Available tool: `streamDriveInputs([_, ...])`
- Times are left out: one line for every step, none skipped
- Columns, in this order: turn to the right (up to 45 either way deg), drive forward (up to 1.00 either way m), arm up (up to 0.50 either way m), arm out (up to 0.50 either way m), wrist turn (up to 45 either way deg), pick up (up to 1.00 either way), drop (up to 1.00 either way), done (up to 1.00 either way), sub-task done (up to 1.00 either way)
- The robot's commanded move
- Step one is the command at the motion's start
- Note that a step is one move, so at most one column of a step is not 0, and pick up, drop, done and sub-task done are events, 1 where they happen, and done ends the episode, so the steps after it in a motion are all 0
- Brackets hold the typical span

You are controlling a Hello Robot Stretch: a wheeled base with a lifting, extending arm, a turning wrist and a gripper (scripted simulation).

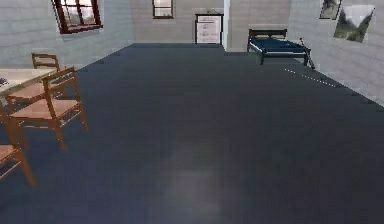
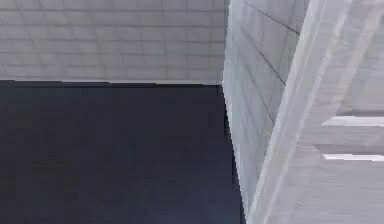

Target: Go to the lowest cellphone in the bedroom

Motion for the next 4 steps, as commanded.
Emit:
streamDriveInputs([-45.0,0.0,0.0,0.0,0.0,0.0,0.0,0.0,0.0])
streamDriveInputs([-39.0,0.0,0.0,0.0,0.0,0.0,0.0,0.0,0.0])
streamDriveInputs([0.0,1.0,0.0,0.0,0.0,0.0,0.0,0.0,0.0])
streamDriveInputs([-3.0,0.0,0.0,0.0,0.0,0.0,0.0,0.0,0.0])
